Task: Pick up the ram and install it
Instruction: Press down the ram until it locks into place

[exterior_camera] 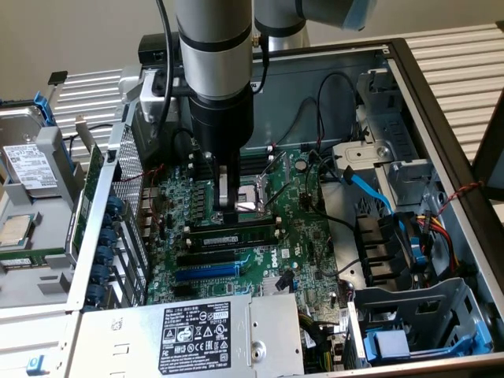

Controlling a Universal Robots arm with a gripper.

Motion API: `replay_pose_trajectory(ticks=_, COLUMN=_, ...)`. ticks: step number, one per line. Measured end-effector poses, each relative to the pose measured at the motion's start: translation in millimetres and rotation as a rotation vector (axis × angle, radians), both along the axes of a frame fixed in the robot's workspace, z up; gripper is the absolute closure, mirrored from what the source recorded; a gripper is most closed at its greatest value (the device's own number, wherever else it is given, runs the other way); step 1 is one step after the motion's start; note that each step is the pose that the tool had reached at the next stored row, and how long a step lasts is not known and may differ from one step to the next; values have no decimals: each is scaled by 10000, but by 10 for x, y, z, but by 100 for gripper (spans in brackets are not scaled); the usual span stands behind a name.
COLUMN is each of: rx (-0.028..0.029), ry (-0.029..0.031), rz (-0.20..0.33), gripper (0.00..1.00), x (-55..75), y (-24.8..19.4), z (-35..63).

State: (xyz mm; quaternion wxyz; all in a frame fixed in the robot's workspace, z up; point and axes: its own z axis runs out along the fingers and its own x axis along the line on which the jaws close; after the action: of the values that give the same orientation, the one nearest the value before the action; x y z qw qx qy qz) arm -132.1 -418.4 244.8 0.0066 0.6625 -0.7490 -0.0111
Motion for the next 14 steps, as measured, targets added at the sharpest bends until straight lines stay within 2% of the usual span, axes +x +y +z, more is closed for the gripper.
replay_pose_trajectory(ticks=10, rx=-95, ry=0, rz=-1162, gripper=89, x=0, y=0, z=-1)
replay_pose_trajectory(ticks=14, rx=-104, ry=1, rz=-1715, gripper=89, x=0, y=1, z=-1)
